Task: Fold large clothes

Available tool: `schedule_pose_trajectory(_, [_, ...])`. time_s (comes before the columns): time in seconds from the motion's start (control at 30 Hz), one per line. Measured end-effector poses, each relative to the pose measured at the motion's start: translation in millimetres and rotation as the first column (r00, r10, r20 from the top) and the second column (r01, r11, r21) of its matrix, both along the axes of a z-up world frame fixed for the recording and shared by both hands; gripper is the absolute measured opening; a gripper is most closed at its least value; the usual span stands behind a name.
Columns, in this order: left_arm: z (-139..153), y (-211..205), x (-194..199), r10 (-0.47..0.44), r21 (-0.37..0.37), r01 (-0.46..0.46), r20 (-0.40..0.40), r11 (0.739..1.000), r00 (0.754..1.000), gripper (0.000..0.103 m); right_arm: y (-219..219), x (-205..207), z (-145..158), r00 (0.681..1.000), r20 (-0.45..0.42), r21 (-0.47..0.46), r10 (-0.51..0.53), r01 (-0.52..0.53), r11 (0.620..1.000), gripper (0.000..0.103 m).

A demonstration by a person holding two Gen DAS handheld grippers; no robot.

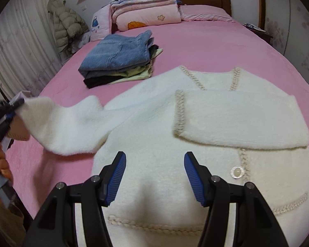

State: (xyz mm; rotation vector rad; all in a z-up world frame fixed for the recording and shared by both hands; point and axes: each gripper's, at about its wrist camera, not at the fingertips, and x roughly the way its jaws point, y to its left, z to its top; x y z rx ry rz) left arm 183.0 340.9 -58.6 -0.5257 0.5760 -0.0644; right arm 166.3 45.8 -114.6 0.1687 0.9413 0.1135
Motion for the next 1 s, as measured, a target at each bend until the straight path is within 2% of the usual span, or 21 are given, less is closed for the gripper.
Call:
schedule_pose_trajectory(0.1, [21, -73, 11, -0.165, 0.041, 0.164, 0.025, 0.986, 0.986, 0.007, -33, -6, 5, 0.998, 0.025, 0.010, -0.052, 0.052, 0.999, 0.059])
schedule_pose_trajectory(0.2, [19, -147, 19, -0.289, 0.101, 0.287, 0.001, 0.953, 0.957, 0.007, -72, -12, 7, 0.992, 0.035, 0.021, -0.118, 0.118, 0.993, 0.059])
schedule_pose_trajectory(0.3, [-5, -213, 29, -0.395, 0.117, 0.400, -0.065, 0.909, 0.916, 0.007, -109, -18, 3, 0.984, 0.025, 0.038, -0.179, 0.178, 0.983, 0.059])
schedule_pose_trajectory(0.43, [-64, -281, 46, -0.483, 0.115, 0.517, -0.232, 0.848, 0.844, 0.010, -146, -26, -6, 0.973, -0.002, 0.044, -0.231, 0.231, 0.972, 0.059])
schedule_pose_trajectory(0.53, [-98, -304, 48, -0.512, 0.121, 0.575, -0.337, 0.809, 0.791, 0.023, -164, -28, -16, 0.968, -0.029, 0.039, -0.248, 0.249, 0.968, 0.059])
schedule_pose_trajectory(0.6, [-108, -305, 36, -0.519, 0.115, 0.591, -0.365, 0.798, 0.773, 0.041, -172, -27, -22, 0.966, -0.048, 0.037, -0.254, 0.256, 0.966, 0.059])
schedule_pose_trajectory(0.67, [-102, -306, 31, -0.537, 0.086, 0.601, -0.362, 0.795, 0.762, 0.055, -175, -26, -26, 0.968, -0.056, 0.048, -0.244, 0.247, 0.968, 0.059])
schedule_pose_trajectory(0.73, [-89, -299, 24, -0.552, 0.064, 0.603, -0.338, 0.795, 0.763, 0.059, -173, -25, -26, 0.972, -0.057, 0.052, -0.228, 0.231, 0.972, 0.059])
schedule_pose_trajectory(0.8, [-69, -280, 14, -0.551, 0.068, 0.596, -0.310, 0.800, 0.775, 0.063, -165, -21, -22, 0.980, -0.042, 0.062, -0.195, 0.198, 0.978, 0.059])
schedule_pose_trajectory(0.83, [-56, -267, 8, -0.537, 0.084, 0.579, -0.285, 0.811, 0.794, 0.064, -160, -19, -19, 0.983, -0.031, 0.064, -0.179, 0.181, 0.981, 0.059])
schedule_pose_trajectory(0.87, [-46, -257, 5, -0.521, 0.102, 0.560, -0.261, 0.822, 0.813, 0.072, -152, -16, -13, 0.988, -0.012, 0.063, -0.153, 0.154, 0.986, 0.059])
schedule_pose_trajectory(0.9, [-36, -242, -1, -0.490, 0.131, 0.525, -0.227, 0.841, 0.842, 0.081, -146, -16, -8, 0.991, 0.002, 0.061, -0.131, 0.130, 0.990, 0.059])
schedule_pose_trajectory(0.93, [-26, -226, -8, -0.447, 0.164, 0.477, -0.192, 0.863, 0.874, 0.085, -139, -14, -4, 0.995, 0.016, 0.057, -0.103, 0.102, 0.993, 0.059])
schedule_pose_trajectory(1.0, [-12, -201, -23, -0.377, 0.211, 0.403, -0.152, 0.891, 0.913, 0.088, -120, -8, 6, 0.998, 0.044, 0.044, -0.041, 0.039, 0.998, 0.059])
